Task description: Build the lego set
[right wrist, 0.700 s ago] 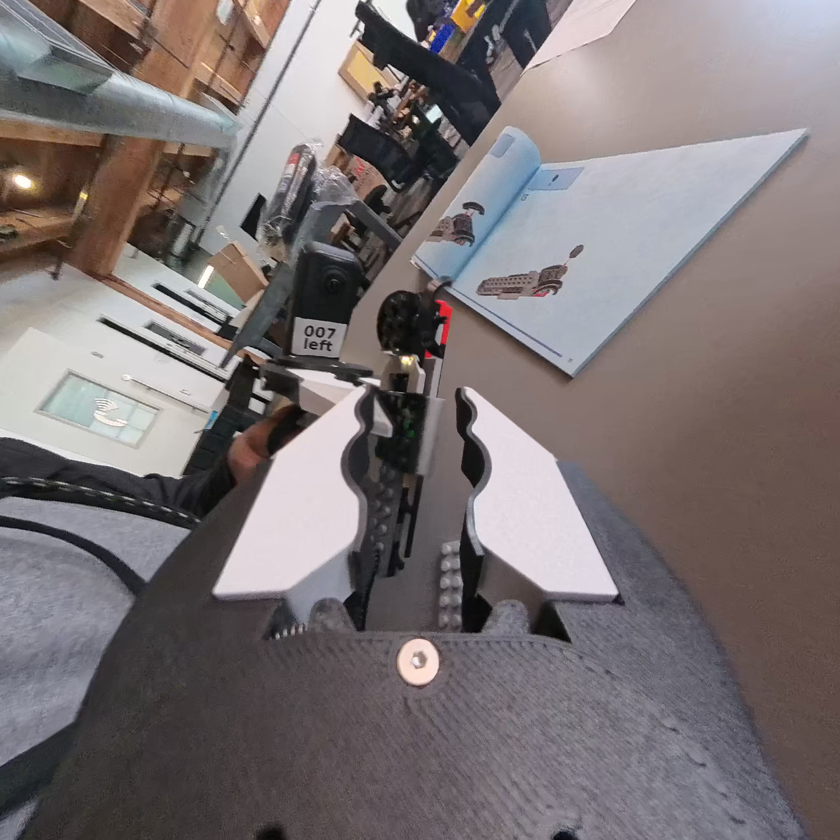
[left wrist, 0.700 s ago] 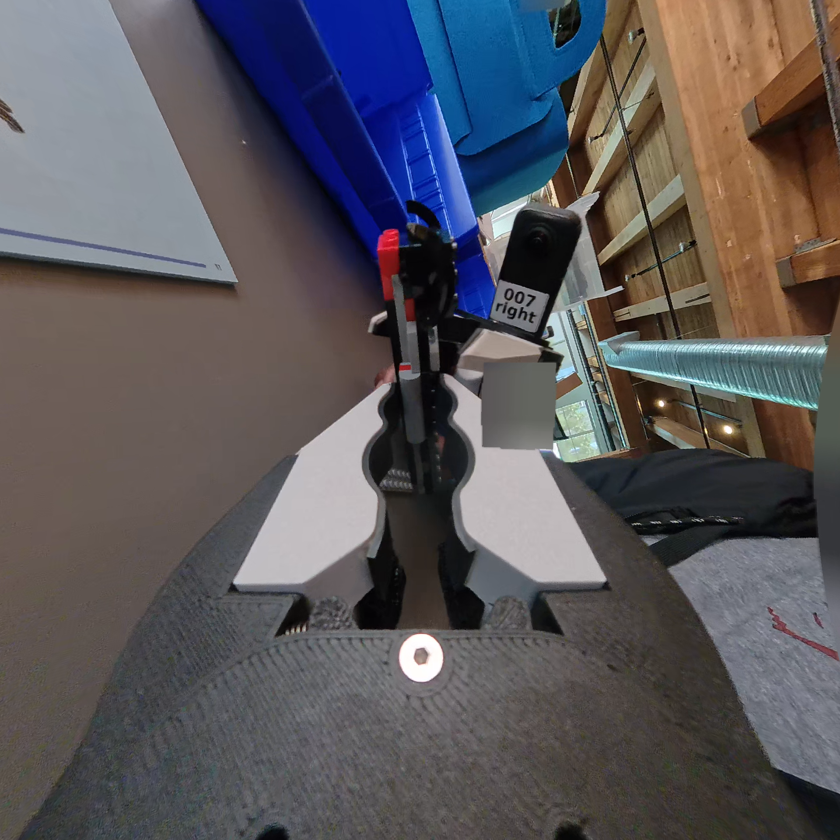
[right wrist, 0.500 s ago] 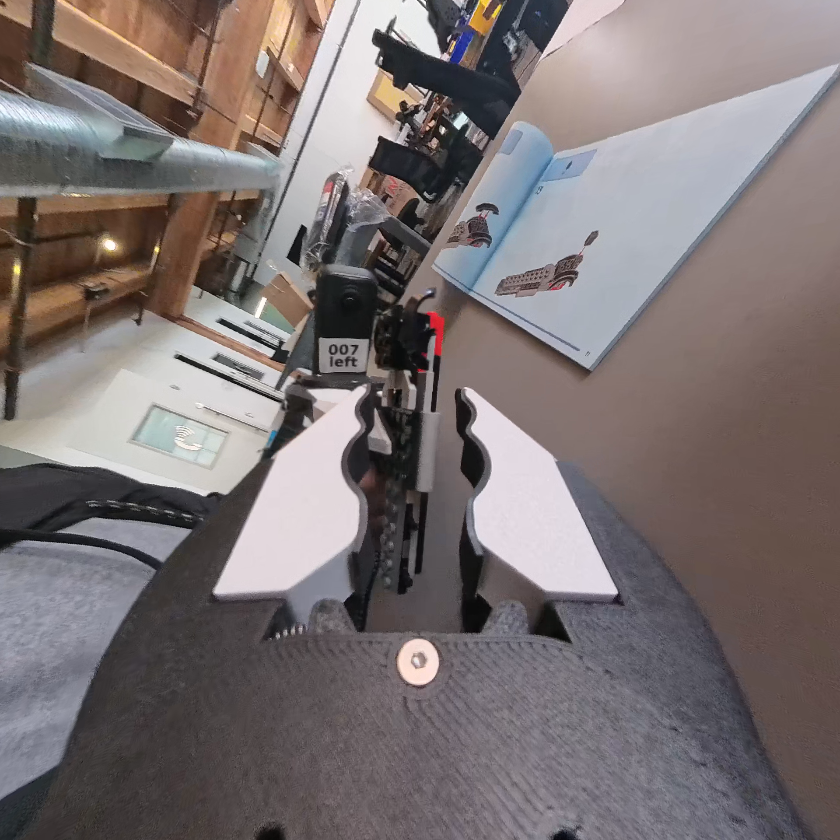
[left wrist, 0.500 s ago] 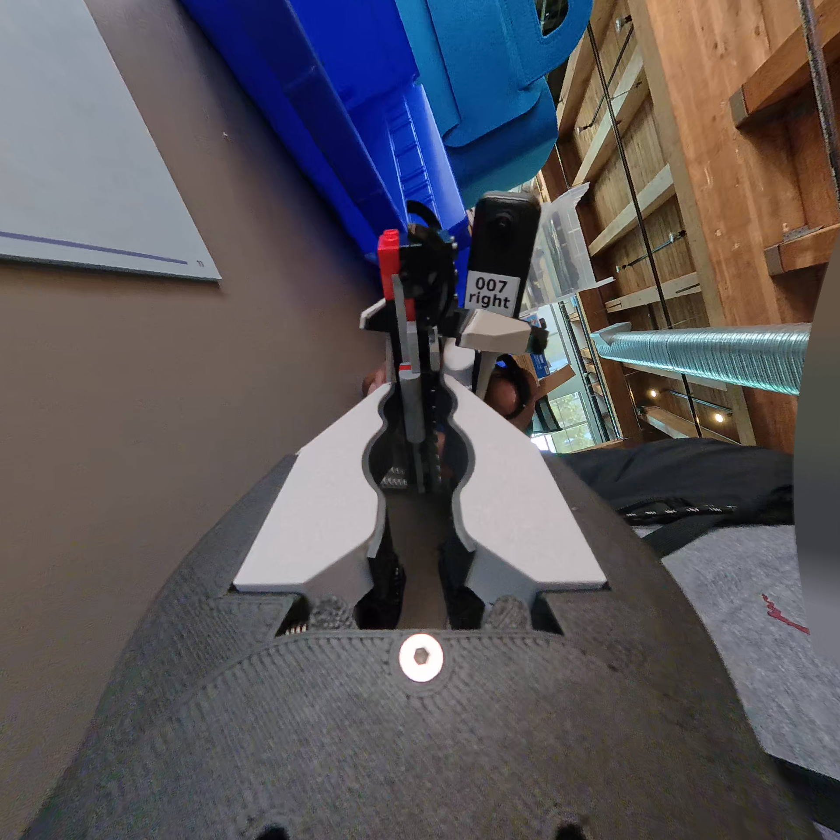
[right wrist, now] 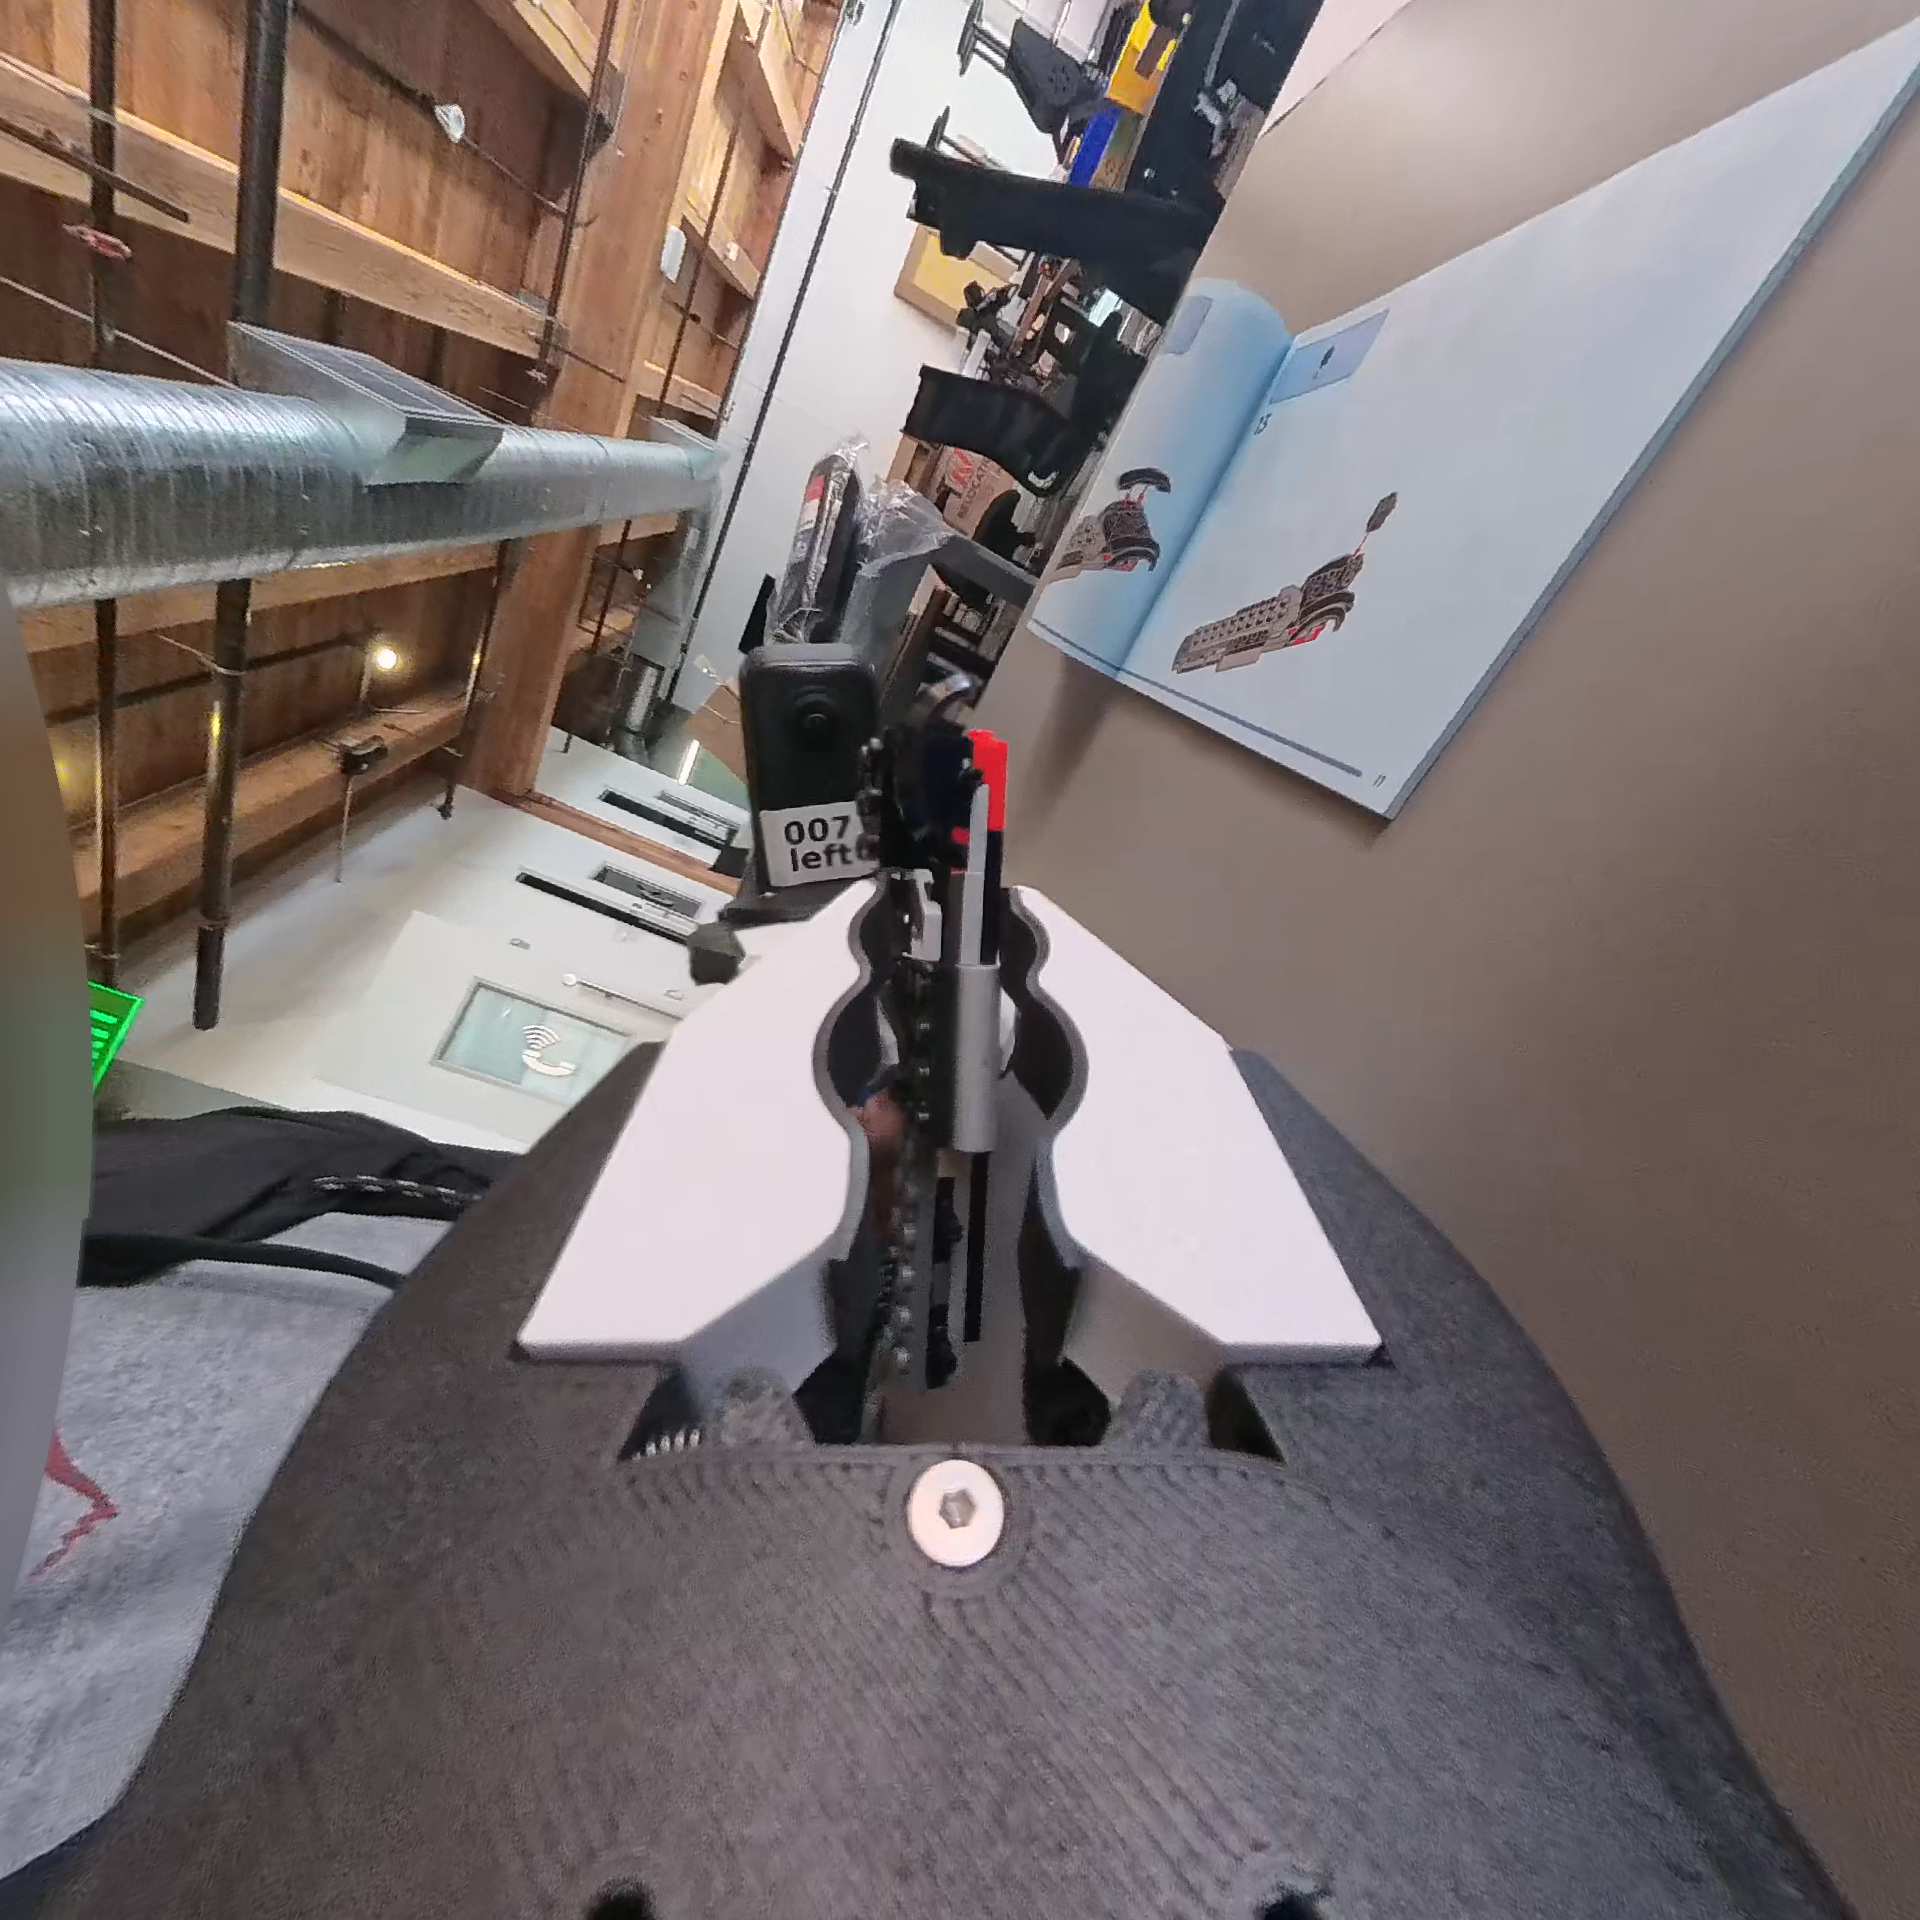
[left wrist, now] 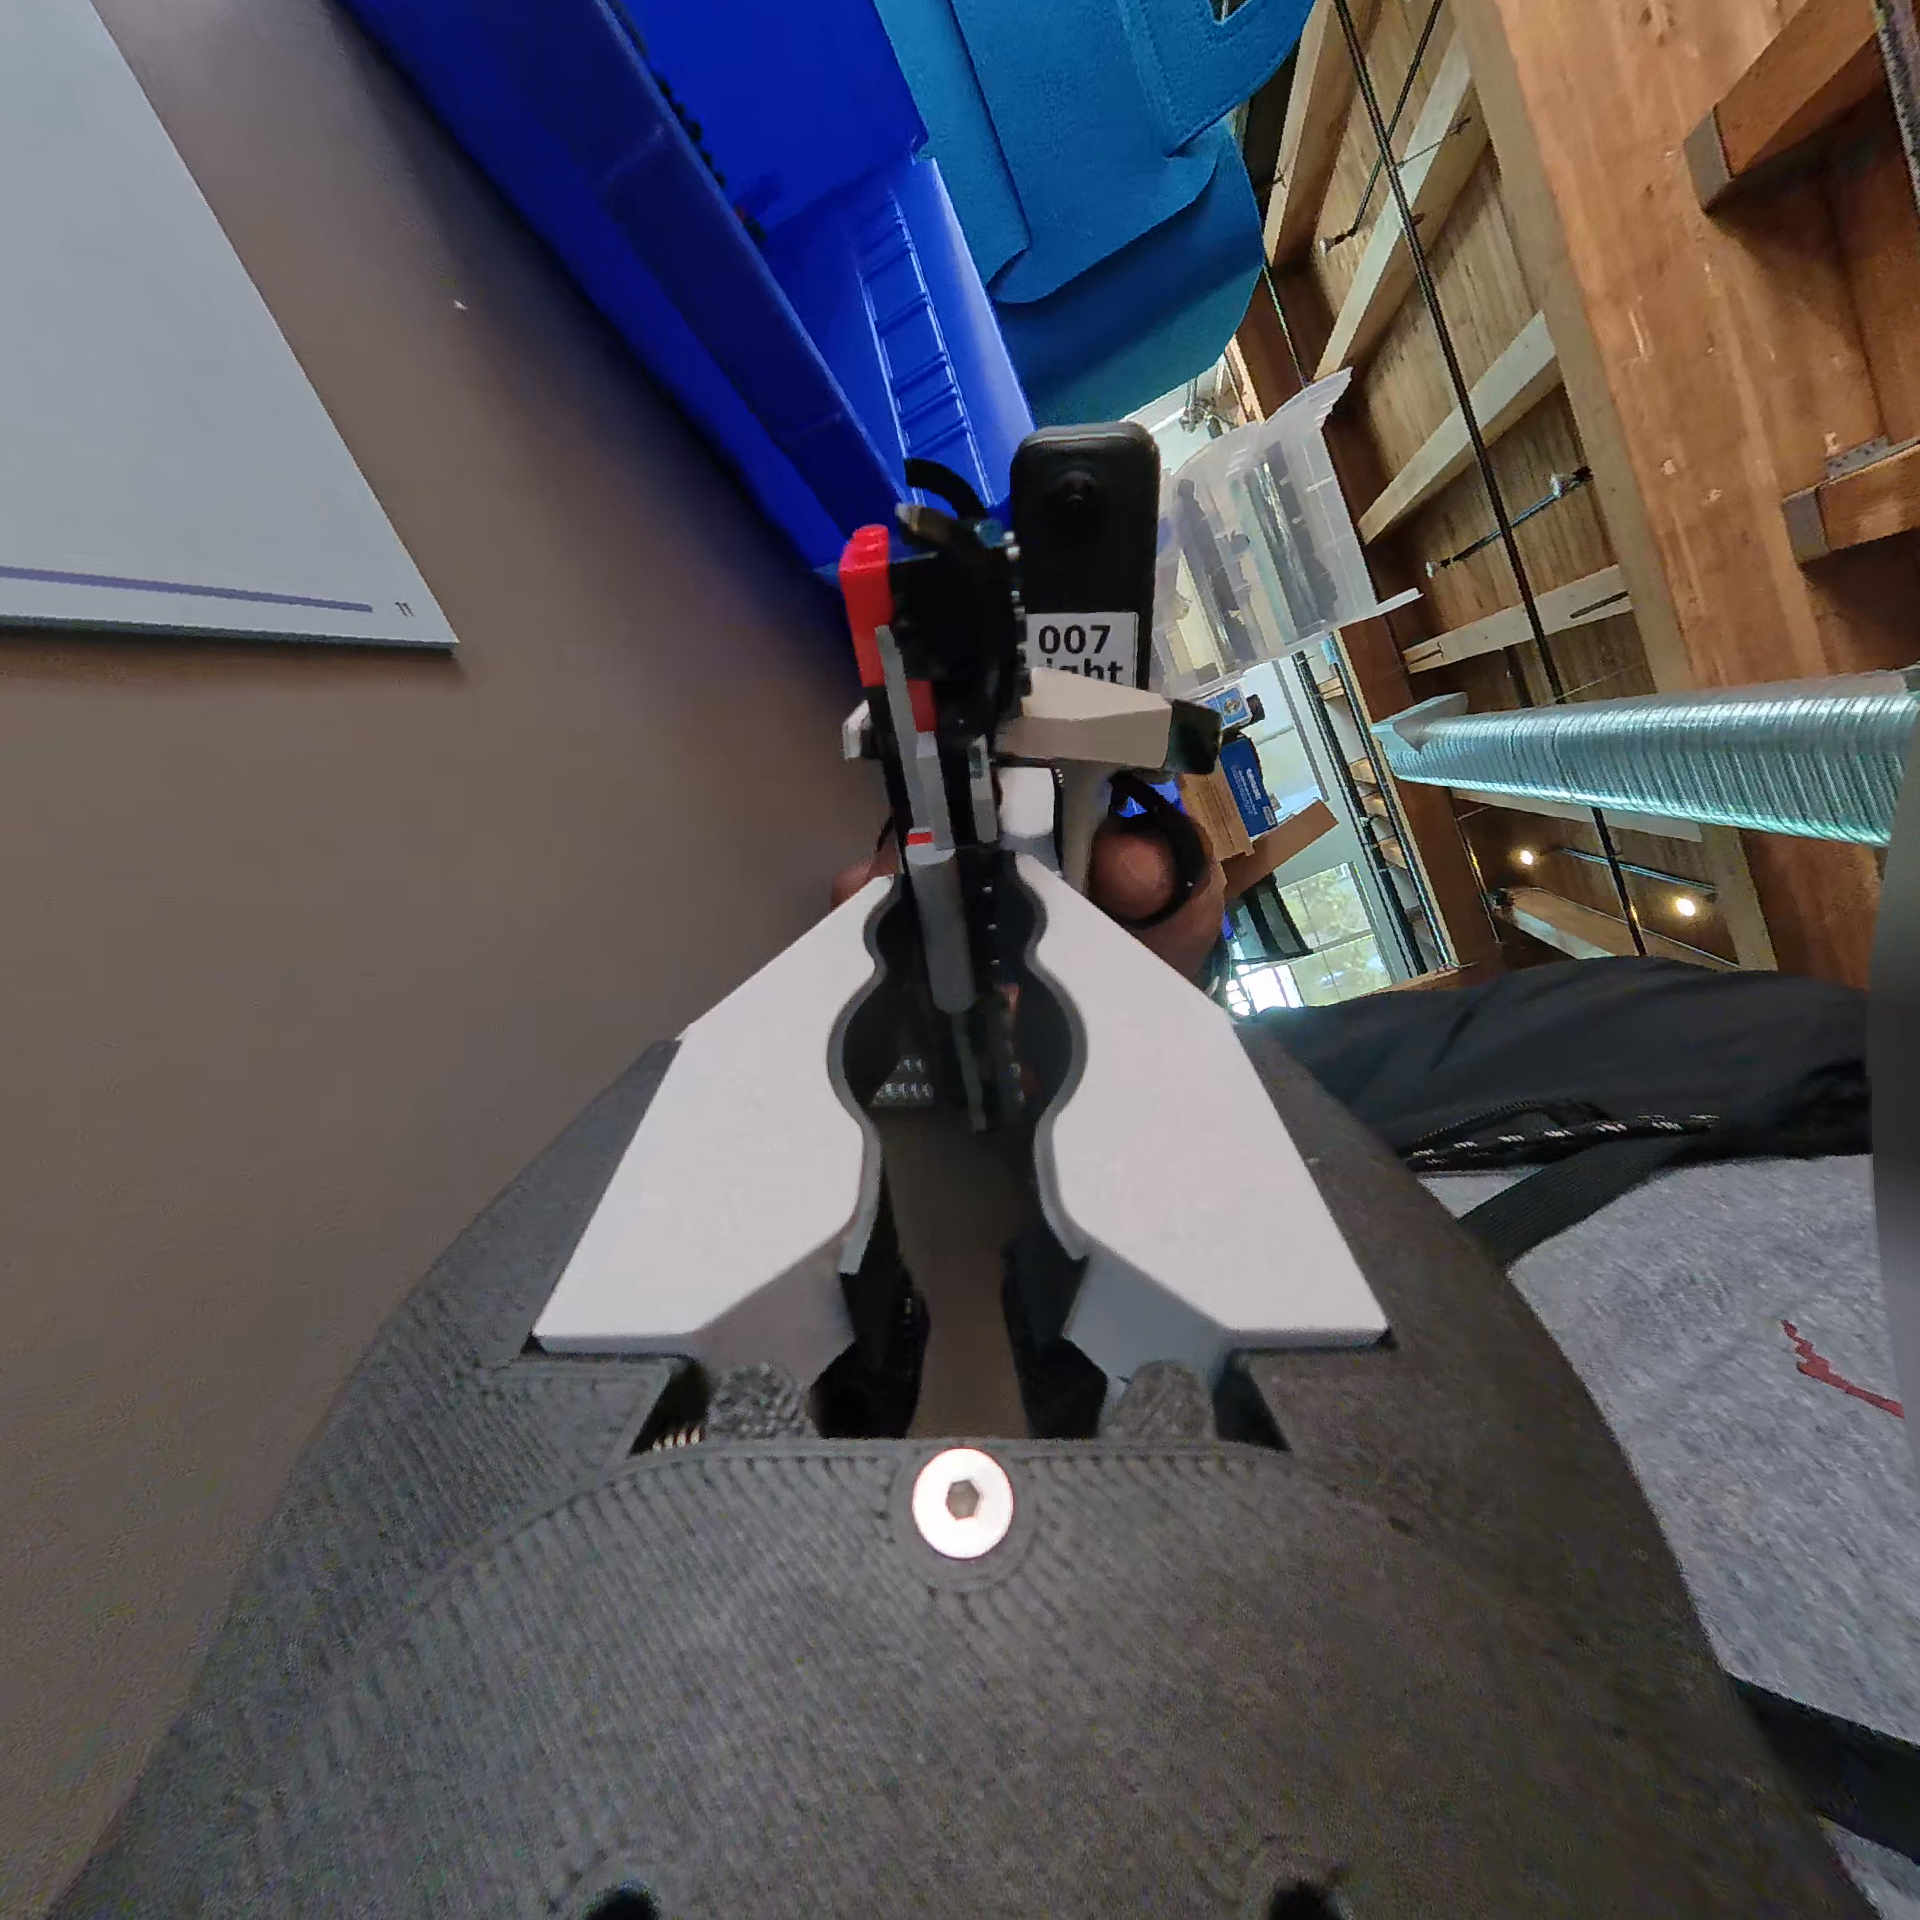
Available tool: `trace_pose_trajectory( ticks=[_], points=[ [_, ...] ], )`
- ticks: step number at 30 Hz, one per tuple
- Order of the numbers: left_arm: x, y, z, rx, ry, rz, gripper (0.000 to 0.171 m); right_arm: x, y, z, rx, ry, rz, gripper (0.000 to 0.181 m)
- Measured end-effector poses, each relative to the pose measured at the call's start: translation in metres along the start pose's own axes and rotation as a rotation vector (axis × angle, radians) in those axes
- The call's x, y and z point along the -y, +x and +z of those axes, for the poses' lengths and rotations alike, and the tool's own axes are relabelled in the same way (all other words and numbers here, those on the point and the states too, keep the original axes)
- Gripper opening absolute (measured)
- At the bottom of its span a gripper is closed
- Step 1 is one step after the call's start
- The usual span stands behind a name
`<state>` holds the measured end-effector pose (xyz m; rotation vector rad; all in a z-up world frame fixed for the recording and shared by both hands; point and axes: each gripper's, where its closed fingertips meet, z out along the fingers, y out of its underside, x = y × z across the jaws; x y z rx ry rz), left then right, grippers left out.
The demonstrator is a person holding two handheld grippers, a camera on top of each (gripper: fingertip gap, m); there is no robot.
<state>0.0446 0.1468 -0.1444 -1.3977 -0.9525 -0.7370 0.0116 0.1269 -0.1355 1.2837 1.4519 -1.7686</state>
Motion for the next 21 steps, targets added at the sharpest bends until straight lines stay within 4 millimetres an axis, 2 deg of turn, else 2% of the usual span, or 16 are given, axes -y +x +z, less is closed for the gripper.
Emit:
trace_pose_trajectory(
  ticks=[21],
  points=[
    [-0.0017,0.0021,0.0011,-0.017,-0.009,-0.002,0.016,-0.0023,0.0004,-0.0016,-0.039,-0.009,-0.056,0.021]
  ],
)
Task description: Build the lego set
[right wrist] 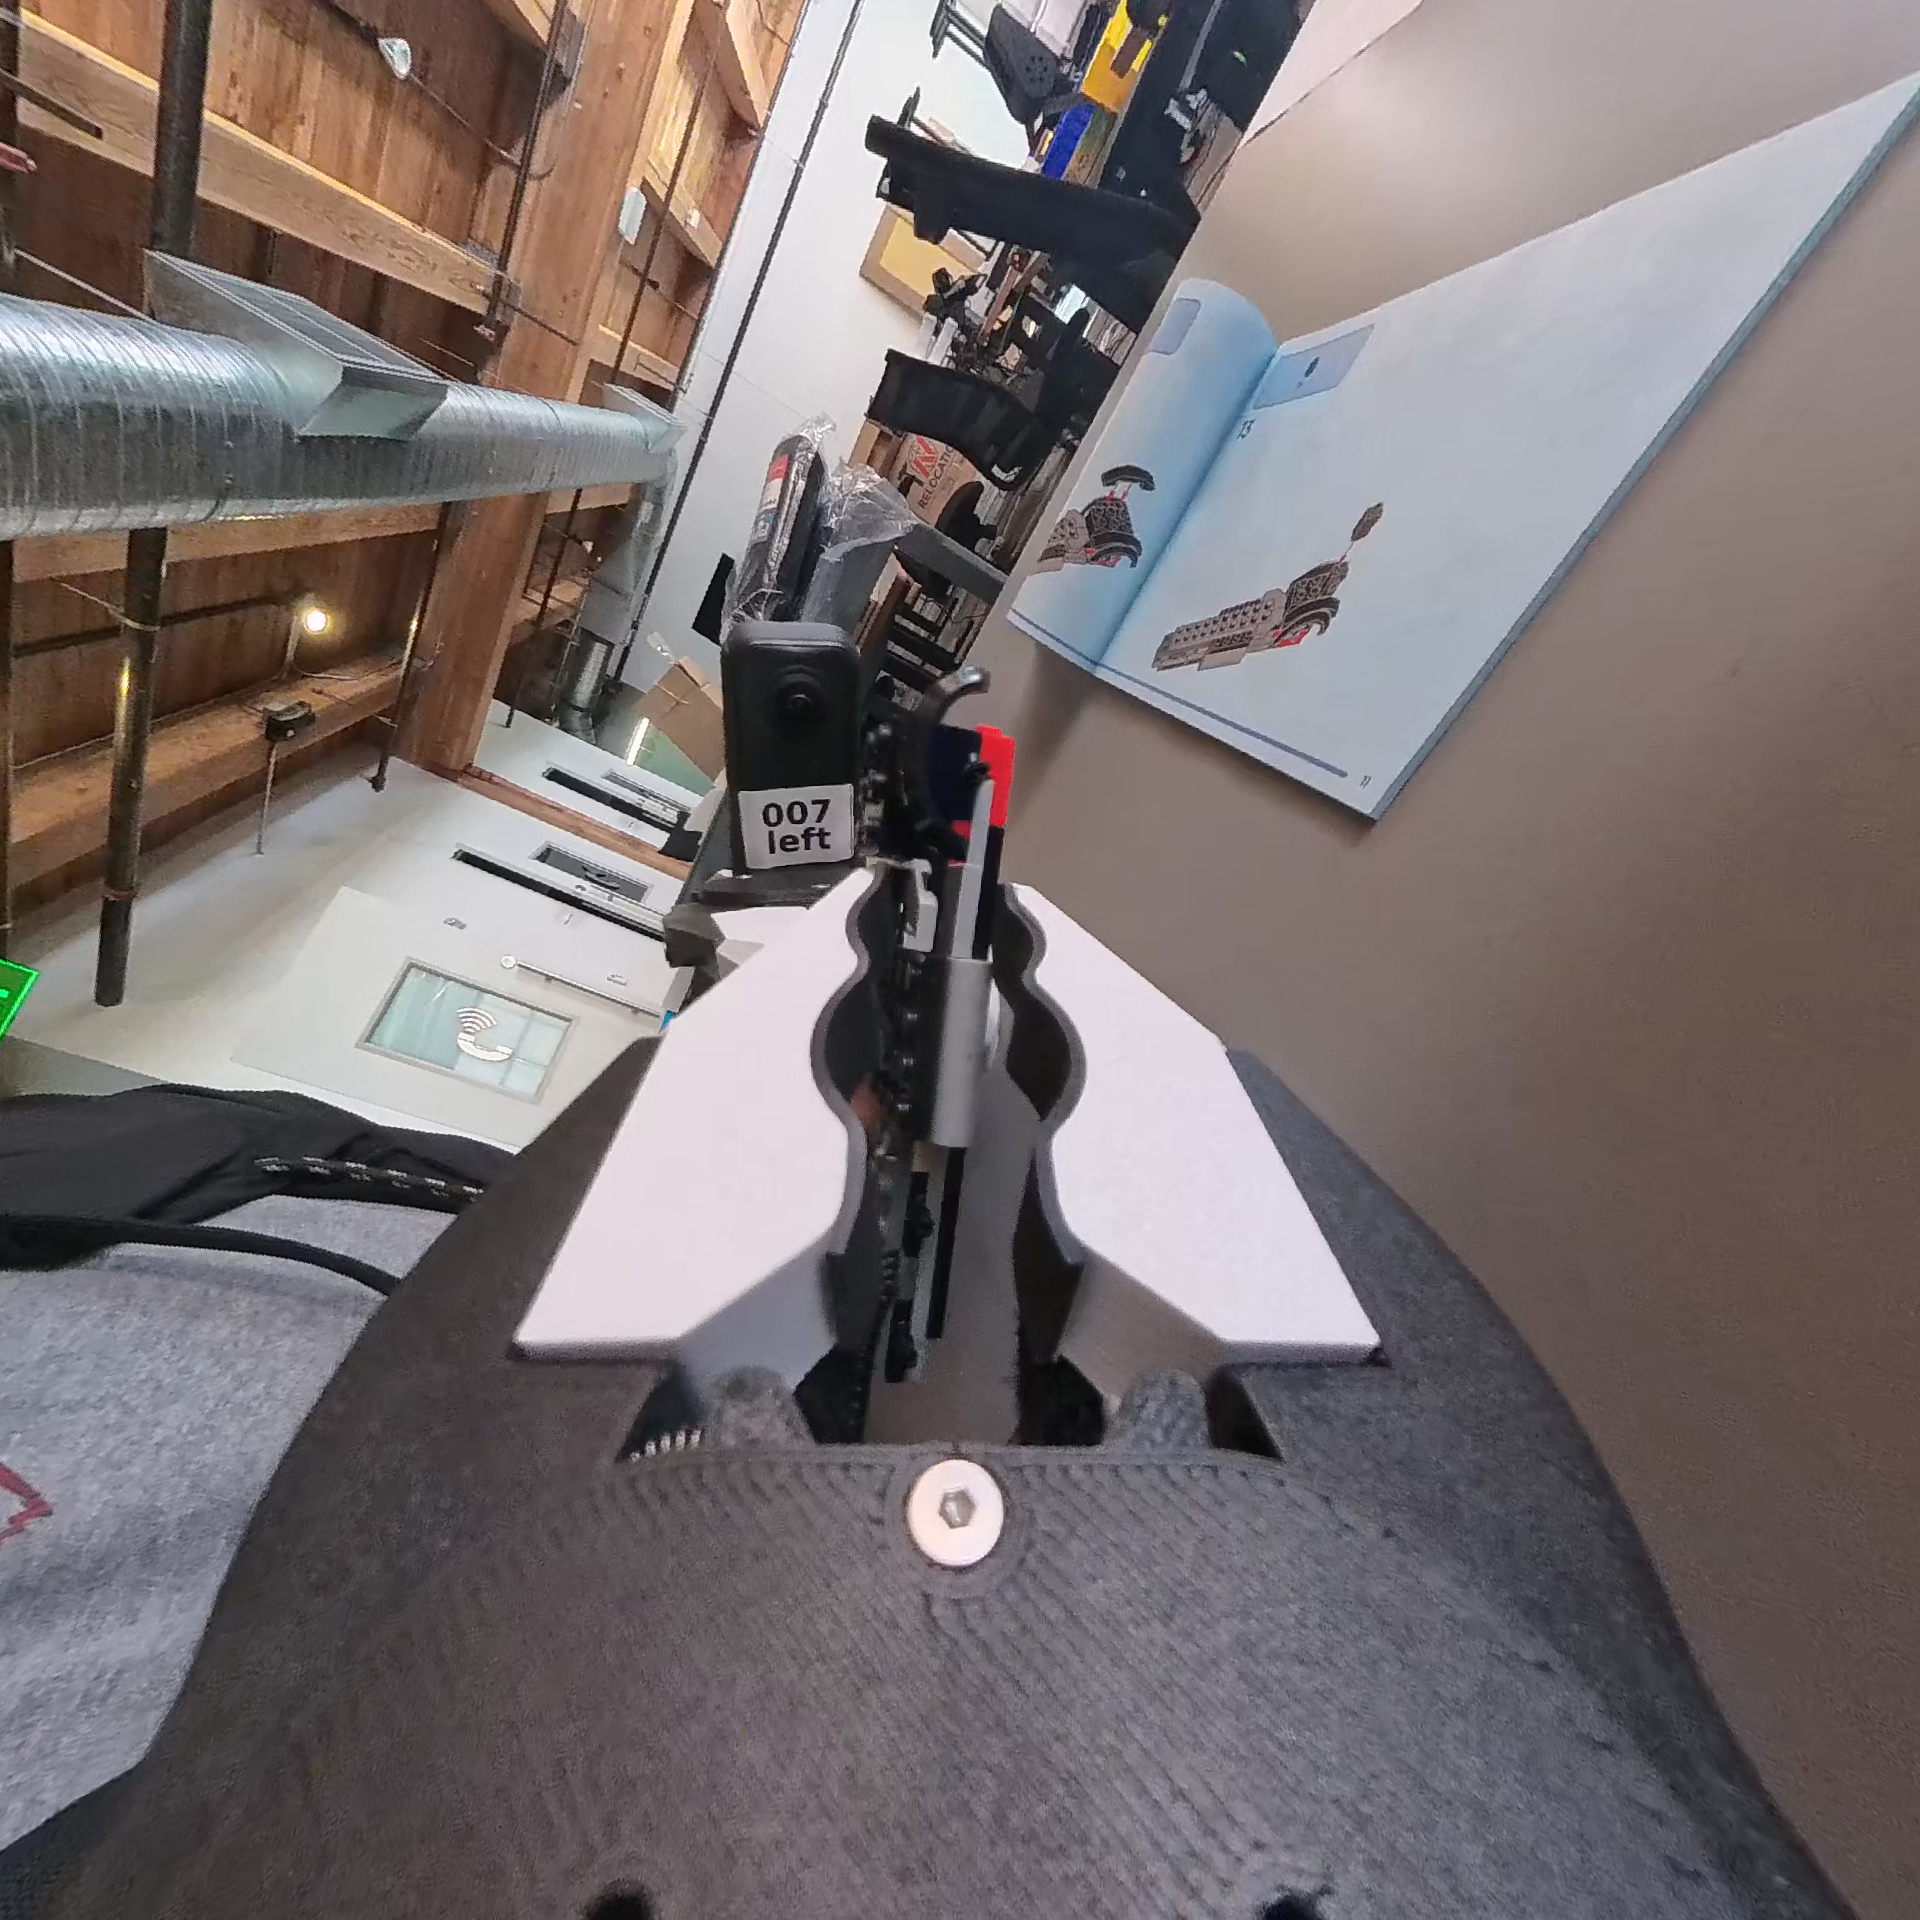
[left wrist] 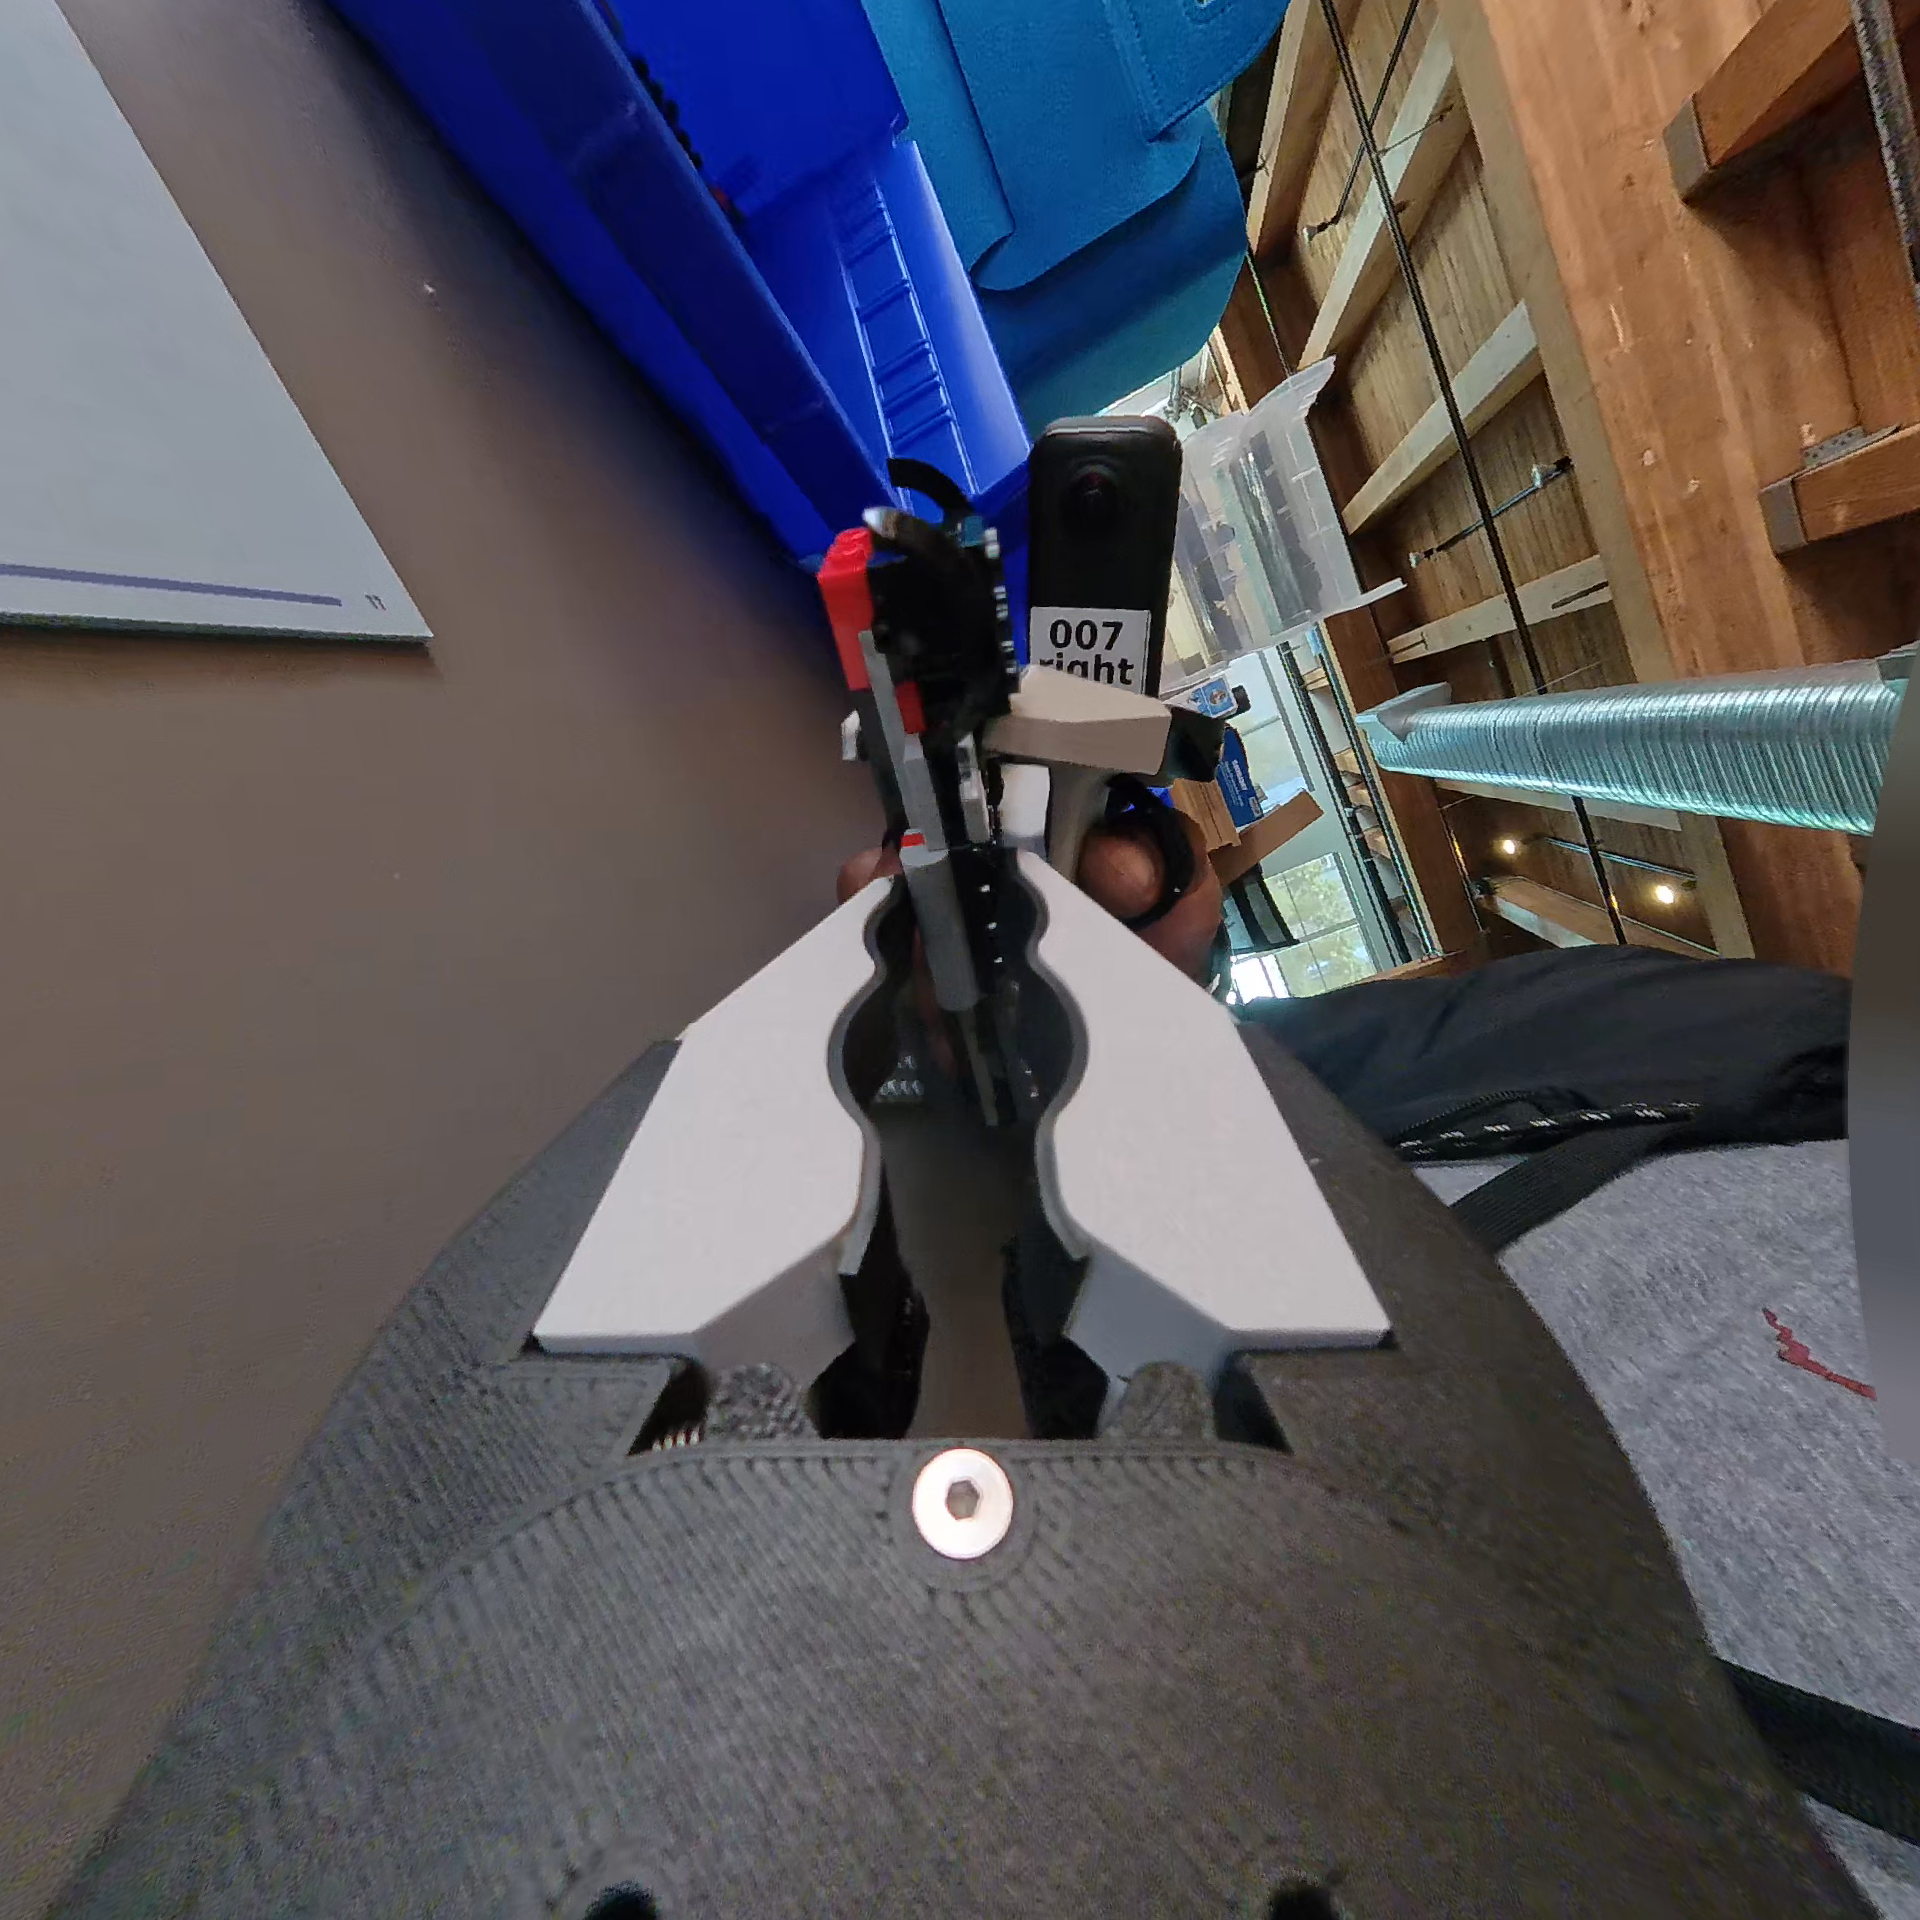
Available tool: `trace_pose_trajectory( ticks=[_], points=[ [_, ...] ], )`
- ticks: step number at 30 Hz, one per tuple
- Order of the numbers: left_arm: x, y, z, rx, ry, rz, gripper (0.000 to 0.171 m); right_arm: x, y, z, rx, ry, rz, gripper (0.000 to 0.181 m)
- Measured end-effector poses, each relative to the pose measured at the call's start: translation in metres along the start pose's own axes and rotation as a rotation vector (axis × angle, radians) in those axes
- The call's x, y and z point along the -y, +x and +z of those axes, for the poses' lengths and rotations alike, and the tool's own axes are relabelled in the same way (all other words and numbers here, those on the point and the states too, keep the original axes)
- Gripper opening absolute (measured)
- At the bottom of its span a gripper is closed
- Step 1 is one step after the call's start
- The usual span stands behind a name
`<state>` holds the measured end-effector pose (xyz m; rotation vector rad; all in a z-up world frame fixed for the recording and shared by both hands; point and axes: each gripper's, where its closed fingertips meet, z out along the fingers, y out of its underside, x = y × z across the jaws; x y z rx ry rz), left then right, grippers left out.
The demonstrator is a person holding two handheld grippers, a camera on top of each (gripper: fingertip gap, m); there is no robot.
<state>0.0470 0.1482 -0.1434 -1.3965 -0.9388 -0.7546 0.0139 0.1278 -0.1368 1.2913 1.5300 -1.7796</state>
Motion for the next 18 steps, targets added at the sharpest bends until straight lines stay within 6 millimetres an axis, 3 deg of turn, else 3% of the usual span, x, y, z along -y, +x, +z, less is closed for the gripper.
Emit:
trace_pose_trajectory(
  ticks=[4,8,14,18],
  points=[
    [0.001,-0.002,0.0,0.002,0.008,-0.025,0.015,0.0,0.0,0.0,0.018,-0.014,0.027,0.023],
    [0.017,-0.008,-0.009,-0.03,0.084,-0.128,0.015,-0.004,0.003,-0.001,-0.001,-0.063,0.009,0.044],
    [0.042,-0.019,-0.026,-0.051,0.169,-0.229,0.015,0.017,0.018,-0.02,-0.141,-0.046,-0.193,0.044],
    [0.052,-0.026,-0.031,-0.046,0.196,-0.245,0.015,0.021,0.026,-0.033,-0.207,-0.076,-0.301,0.041]
  ],
)
